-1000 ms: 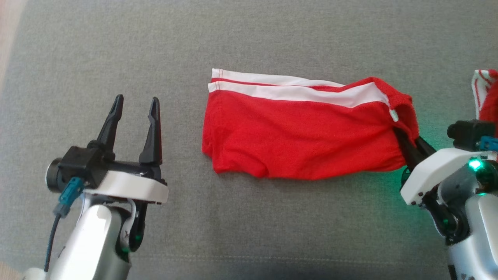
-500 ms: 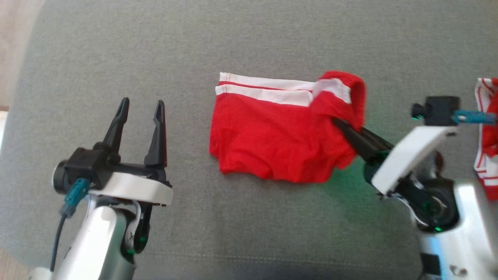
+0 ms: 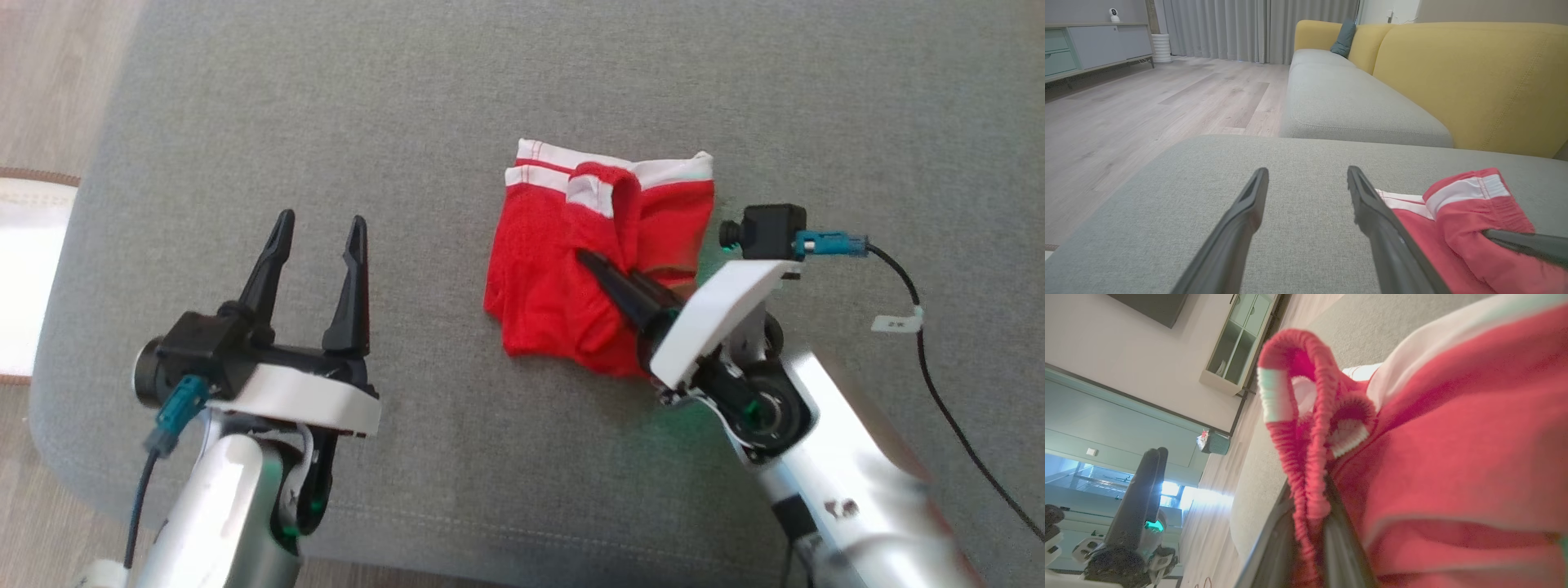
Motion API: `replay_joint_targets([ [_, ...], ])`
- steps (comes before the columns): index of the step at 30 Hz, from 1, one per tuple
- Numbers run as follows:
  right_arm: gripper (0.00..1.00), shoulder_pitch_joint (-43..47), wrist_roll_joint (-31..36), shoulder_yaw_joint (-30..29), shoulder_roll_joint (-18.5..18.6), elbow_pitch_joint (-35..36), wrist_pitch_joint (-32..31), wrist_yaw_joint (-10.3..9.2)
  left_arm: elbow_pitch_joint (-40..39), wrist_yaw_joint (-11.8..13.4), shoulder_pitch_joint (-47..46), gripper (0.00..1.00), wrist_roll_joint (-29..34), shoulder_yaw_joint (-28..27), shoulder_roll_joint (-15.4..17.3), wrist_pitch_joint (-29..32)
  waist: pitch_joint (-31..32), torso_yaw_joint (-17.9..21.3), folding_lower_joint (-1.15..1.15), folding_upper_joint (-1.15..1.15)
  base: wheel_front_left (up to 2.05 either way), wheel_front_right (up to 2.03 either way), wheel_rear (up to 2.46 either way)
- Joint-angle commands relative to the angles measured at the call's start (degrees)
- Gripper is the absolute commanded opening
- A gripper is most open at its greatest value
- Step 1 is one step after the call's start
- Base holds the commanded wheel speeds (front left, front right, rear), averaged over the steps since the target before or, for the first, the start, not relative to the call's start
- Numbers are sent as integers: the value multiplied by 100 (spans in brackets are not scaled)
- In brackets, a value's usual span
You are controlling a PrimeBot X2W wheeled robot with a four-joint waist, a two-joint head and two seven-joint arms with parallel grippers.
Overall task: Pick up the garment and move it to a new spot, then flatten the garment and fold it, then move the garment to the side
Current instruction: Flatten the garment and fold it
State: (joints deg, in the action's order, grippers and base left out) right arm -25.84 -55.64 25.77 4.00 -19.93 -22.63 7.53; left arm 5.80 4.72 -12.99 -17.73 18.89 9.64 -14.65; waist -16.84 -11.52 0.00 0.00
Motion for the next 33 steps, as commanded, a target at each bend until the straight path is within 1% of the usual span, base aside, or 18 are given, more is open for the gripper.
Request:
replay_joint_targets([
  [1,0,-279,3,183,-111,0,308,-4,-142,-19,-120,100,51,-246,49,-35,-10,-20,0,0,0,0,0],
  [5,0,-563,-22,485,-112,-520,897,-4,-126,-34,-117,100,89,-284,28,-35,-11,-20,0,0,0,0,0],
  [6,32,-617,-59,582,-112,-602,993,-4,-126,-37,-116,100,99,-294,25,-35,-12,-12,0,0,0,0,0],
  [7,81,-675,-63,690,-112,-682,1086,-4,-128,-40,-114,100,110,-304,24,-35,-12,-1,0,0,0,0,0],
  [8,100,-731,-46,786,-112,-743,1212,-4,-128,-44,-111,100,121,-314,22,-35,-9,13,0,0,0,0,0],
  [11,100,-879,112,1083,-112,-808,1714,-4,-123,-52,-102,100,149,-334,9,-35,4,54,0,0,0,0,0],
  [13,100,-980,430,1250,-112,-851,2134,-4,-122,-55,-94,100,166,-351,3,-35,14,91,0,0,0,0,0],
  [14,100,-980,430,1250,-112,-851,2134,-4,-122,-55,-94,100,166,-351,3,-35,14,91,0,0,0,0,0],
  [17,100,-1089,1082,1362,-112,-943,2759,-4,-125,-57,-70,100,182,-387,-4,-35,41,154,0,0,0,0,0],
  [20,100,-1119,1735,1269,-51,-957,3313,-4,-125,-50,-31,100,193,-429,1,-35,89,231,0,0,0,0,0],
  [23,100,-1011,2257,959,97,-867,3557,-4,-119,-28,26,100,195,-484,22,-35,162,327,0,0,0,0,0],
  [25,100,-862,2537,612,224,-715,3631,-4,-119,-11,59,100,188,-526,45,-35,206,397,0,0,0,0,0],
  [29,100,-363,3019,-256,479,-313,3668,-4,-120,35,148,100,160,-625,108,-35,320,550,0,0,0,0,0],
  [33,100,290,3454,-1126,632,269,3494,-4,-146,84,249,100,110,-724,166,-35,430,692,0,0,0,0,0],
])
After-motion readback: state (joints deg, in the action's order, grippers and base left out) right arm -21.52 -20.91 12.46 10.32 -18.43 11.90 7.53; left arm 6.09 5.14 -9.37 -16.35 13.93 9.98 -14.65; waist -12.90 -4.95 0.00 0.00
